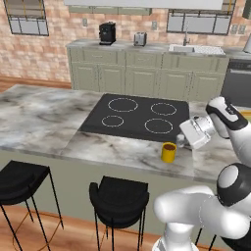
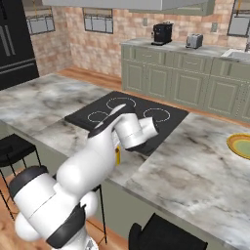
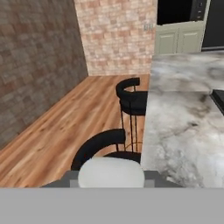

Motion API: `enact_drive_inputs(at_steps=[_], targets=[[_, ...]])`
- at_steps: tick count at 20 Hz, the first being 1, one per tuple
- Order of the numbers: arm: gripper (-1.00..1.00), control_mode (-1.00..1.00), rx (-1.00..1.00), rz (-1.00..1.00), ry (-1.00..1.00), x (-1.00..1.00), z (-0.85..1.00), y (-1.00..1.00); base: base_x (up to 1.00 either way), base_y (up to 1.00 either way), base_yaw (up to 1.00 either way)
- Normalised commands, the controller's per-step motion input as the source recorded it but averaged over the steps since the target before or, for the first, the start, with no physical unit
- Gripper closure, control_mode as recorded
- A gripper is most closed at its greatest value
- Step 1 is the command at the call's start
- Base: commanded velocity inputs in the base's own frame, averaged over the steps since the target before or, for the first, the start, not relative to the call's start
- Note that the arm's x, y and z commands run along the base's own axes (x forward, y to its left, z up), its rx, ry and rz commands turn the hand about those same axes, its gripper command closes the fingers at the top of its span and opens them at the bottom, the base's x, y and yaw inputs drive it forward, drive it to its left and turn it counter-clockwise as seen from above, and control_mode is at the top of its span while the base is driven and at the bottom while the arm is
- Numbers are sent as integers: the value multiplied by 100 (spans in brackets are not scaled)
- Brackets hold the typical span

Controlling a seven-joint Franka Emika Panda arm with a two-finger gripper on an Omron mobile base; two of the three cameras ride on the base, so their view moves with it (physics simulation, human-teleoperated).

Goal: Pick up the marshmallow and place it in the cup of hot chocolate on the dining counter.

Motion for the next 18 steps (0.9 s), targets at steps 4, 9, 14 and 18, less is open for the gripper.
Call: enact_drive_inputs(at_steps=[4, 9, 14, 18], targets=[[100, -100, 0, 0, 0, 25, -21, 0, 0, 0, 0], [100, -100, 0, 0, 0, 22, -19, 0, 0, 0, 0], [100, -100, 0, 0, 0, 12, -23, 0, 0, 0, 0], [100, -100, 0, 0, 0, 12, -19, 0, 0, 0, 0]])
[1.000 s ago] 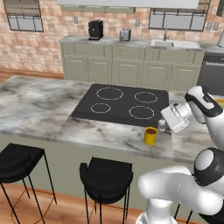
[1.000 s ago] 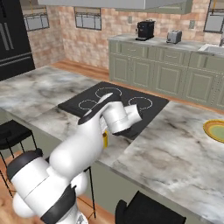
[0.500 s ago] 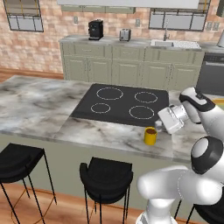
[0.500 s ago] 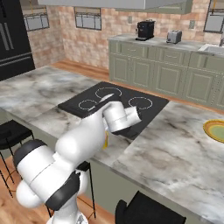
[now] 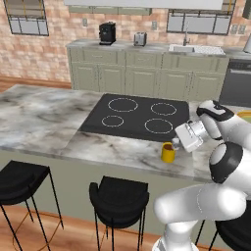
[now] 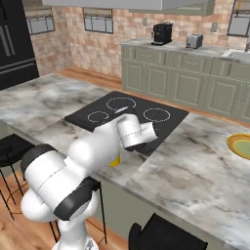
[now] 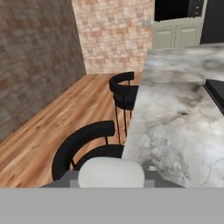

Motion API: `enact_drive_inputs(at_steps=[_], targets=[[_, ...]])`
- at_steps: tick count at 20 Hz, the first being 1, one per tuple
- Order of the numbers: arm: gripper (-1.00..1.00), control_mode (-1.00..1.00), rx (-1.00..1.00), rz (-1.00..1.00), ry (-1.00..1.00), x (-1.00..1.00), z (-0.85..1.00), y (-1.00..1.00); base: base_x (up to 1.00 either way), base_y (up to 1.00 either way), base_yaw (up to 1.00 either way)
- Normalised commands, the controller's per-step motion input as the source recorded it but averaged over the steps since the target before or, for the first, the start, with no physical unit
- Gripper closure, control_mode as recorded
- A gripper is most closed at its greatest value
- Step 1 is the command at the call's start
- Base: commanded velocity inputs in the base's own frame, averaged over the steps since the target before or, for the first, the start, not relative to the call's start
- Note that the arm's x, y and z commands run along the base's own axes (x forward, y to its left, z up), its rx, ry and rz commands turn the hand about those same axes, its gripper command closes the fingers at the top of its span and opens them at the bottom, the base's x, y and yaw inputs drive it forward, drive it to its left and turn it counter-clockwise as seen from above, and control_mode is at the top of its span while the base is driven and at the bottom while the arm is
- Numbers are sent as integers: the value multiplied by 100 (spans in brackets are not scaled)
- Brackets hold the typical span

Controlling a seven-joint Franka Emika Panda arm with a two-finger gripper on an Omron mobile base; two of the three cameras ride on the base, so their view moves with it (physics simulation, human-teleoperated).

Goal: Pick up the marshmallow and place it in the cup of hot chocolate on the dining counter.

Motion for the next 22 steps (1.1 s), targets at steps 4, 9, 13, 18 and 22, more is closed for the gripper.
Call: enact_drive_inputs(at_steps=[4, 9, 13, 18, 22], targets=[[100, -100, 0, 0, -1, 13, -13, 0, 0, 0, 0], [100, -100, 0, 0, 0, 17, -9, 0, 0, 0, 0], [100, -100, 0, 0, 0, 23, 0, 0, 0, 0, 0], [100, -100, 0, 0, -1, 16, -4, 0, 0, 0, 0], [100, -100, 0, 0, 0, 6, -25, 0, 0, 0, 0]])
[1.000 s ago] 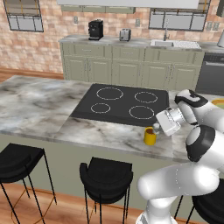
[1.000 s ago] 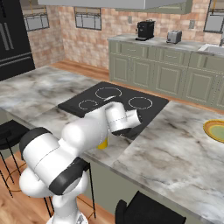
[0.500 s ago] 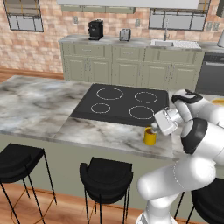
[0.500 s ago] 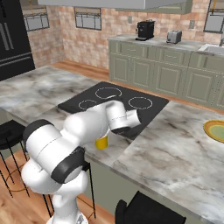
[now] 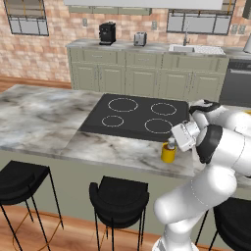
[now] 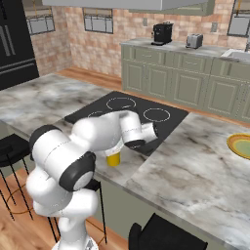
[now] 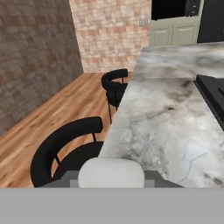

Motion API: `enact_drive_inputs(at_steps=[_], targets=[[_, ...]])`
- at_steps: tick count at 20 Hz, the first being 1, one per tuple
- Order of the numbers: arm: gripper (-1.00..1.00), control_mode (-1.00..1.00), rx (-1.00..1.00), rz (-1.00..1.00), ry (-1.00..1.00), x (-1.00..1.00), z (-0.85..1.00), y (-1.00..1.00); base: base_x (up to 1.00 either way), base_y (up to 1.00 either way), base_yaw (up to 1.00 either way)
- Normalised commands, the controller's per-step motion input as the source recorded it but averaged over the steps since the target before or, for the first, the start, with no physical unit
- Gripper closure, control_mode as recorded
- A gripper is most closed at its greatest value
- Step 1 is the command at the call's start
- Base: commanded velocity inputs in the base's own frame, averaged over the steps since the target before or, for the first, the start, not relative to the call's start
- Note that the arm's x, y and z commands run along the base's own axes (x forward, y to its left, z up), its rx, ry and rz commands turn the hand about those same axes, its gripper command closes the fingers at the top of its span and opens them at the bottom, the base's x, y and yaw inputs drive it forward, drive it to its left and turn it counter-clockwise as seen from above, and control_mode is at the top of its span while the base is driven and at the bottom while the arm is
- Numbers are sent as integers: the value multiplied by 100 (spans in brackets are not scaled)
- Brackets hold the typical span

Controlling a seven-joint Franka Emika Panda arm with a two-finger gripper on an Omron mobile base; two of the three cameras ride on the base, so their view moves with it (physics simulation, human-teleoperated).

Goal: Pick up the marshmallow and place it in the cup of hot chocolate on the dining counter.

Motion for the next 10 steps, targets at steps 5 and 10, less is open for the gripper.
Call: enact_drive_inputs(at_steps=[5, 10], targets=[[100, -100, 0, 0, 0, 6, -22, 0, 0, 0, 0], [100, -100, 0, 0, -1, 20, -2, 0, 0, 0, 0]])
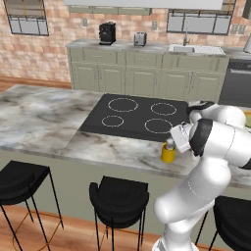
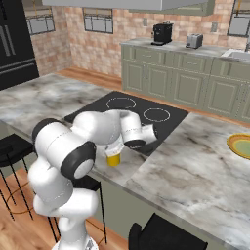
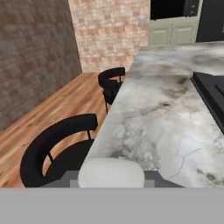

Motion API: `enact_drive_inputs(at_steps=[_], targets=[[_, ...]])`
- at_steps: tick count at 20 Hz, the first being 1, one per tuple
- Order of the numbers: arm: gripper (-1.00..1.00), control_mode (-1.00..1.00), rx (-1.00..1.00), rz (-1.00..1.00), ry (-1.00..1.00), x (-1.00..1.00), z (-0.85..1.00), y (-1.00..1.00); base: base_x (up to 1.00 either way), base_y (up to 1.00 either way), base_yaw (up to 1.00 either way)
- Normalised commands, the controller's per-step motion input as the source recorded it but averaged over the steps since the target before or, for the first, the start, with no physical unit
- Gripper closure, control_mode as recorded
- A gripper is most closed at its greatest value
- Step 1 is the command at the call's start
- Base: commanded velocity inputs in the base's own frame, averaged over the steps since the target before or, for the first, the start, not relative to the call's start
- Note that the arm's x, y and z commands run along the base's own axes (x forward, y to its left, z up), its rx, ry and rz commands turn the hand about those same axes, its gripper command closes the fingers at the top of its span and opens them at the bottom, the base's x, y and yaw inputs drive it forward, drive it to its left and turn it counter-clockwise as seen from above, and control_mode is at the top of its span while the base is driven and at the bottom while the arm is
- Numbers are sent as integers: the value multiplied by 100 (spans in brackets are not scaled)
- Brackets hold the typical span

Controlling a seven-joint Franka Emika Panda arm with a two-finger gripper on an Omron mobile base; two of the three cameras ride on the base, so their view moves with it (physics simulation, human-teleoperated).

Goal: Pick up the marshmallow and place it in the cup of hot chocolate on the dining counter.

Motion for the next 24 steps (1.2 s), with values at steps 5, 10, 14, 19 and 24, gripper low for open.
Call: enact_drive_inputs(at_steps=[5, 10, 14, 19, 24], targets=[[100, -100, 0, 0, 0, 28, 0, 0, 0, 0, 0], [100, -100, 0, 0, 0, 35, -7, -1, 0, 0, 0], [100, -100, 0, 0, 0, 29, -24, -5, 0, 0, 0], [100, -100, 0, 0, 0, -1, -22, -2, 0, 0, 0], [-100, -100, 0, 0, 0, -26, -13, 0, 0, 0, 0]])
